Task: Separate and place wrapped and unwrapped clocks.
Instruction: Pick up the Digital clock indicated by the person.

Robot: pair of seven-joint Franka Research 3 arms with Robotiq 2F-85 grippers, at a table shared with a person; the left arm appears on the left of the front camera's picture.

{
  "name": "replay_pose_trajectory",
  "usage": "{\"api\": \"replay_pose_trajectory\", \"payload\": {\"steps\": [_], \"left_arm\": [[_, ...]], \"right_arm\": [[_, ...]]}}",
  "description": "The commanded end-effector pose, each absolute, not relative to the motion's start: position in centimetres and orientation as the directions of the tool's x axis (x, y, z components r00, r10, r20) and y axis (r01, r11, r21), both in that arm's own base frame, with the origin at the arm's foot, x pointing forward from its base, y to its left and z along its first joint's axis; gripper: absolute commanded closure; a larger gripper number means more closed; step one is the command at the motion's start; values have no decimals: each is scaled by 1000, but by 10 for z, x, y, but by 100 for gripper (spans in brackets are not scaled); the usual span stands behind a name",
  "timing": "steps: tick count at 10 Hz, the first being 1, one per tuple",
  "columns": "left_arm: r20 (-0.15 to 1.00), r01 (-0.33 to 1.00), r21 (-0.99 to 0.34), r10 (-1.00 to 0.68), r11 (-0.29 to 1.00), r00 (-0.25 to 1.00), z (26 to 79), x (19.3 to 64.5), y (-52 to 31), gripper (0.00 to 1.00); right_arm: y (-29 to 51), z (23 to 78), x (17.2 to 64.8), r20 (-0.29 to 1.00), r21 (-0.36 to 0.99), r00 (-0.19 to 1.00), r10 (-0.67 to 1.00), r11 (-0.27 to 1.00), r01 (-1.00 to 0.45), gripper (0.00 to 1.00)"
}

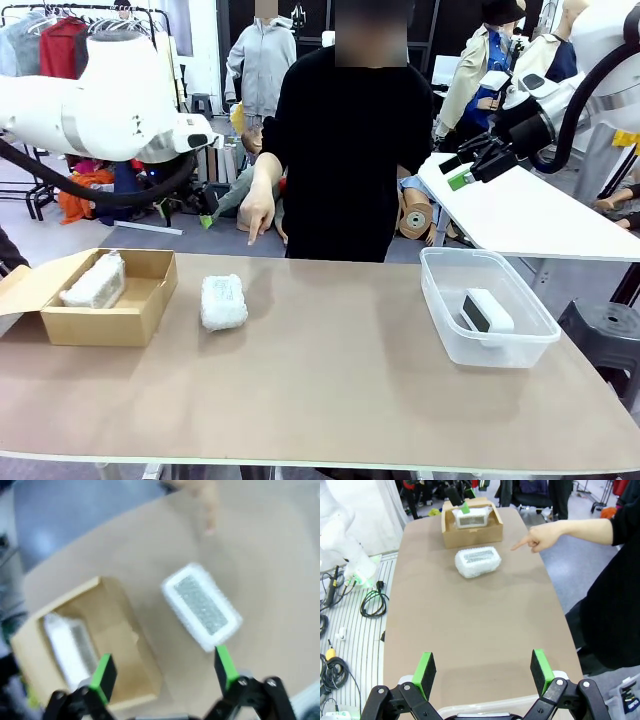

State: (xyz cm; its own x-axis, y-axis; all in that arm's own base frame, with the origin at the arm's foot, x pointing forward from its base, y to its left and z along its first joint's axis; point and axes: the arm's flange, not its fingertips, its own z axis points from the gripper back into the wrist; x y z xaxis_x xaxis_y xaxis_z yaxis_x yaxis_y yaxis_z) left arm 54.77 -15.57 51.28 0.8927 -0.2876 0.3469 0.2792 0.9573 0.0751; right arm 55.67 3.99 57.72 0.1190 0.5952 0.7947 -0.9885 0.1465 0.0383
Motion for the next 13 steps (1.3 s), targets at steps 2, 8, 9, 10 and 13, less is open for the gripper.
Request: {"api": "replay_pose_trajectory", "payload": {"steps": [2,8,9,10,13], "left_arm": [[220,-15,86,-5,996,976,487,558,-206,0],[198,-90,-14,91,996,976,448,574,-231,0],[198,-90,-14,91,996,976,448,574,-231,0],[198,-90,-14,91,996,976,448,574,-231,0],[137,-177,-9,176,984,975,437,582,-238,0]], "right_arm": [[40,579,556,797,35,116,593,147,-989,0],[40,579,556,797,35,116,593,147,-989,0],[40,579,556,797,35,116,593,147,-989,0],[40,579,556,797,35,116,593,147,-989,0],[40,579,556,797,35,116,593,147,-989,0]]}}
